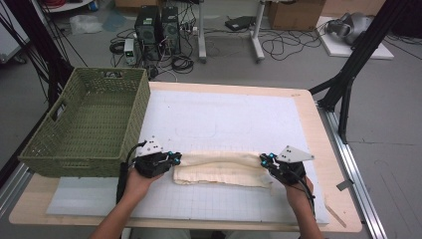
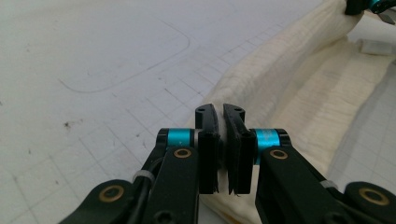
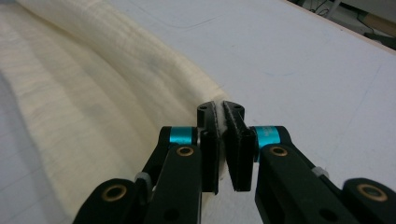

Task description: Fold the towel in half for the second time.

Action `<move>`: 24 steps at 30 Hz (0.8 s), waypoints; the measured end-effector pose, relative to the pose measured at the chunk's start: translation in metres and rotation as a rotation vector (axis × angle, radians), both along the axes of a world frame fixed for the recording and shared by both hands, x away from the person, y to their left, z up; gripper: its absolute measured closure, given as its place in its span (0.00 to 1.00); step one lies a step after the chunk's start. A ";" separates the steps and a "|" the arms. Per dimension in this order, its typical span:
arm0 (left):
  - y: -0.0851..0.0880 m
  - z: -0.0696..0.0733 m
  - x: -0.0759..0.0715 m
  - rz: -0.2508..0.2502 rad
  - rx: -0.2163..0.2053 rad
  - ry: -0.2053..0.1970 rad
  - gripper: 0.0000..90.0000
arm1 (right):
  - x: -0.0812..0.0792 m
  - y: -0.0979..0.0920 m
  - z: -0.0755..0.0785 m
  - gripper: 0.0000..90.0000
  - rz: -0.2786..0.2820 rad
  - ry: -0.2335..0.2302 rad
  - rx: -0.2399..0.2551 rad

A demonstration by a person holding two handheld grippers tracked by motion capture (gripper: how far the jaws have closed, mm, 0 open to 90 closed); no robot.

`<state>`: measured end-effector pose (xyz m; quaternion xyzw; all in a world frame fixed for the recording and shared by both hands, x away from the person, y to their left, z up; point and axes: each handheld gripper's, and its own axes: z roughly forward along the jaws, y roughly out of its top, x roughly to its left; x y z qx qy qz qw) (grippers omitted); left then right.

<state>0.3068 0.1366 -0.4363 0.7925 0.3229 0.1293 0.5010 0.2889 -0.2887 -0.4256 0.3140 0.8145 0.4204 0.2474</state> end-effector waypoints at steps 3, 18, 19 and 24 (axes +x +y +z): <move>0.002 -0.001 -0.006 -0.017 0.000 0.009 0.93 | -0.009 -0.002 -0.001 0.95 0.019 -0.004 -0.013; 0.007 0.006 -0.019 0.031 -0.035 0.046 0.54 | -0.036 -0.003 -0.008 0.95 0.080 0.024 -0.071; 0.008 0.010 -0.019 0.035 -0.046 0.035 0.51 | -0.037 -0.004 -0.008 0.95 0.080 0.025 -0.069; 0.003 0.023 -0.013 0.018 -0.102 -0.006 0.52 | -0.039 -0.005 -0.009 0.94 0.076 0.031 -0.070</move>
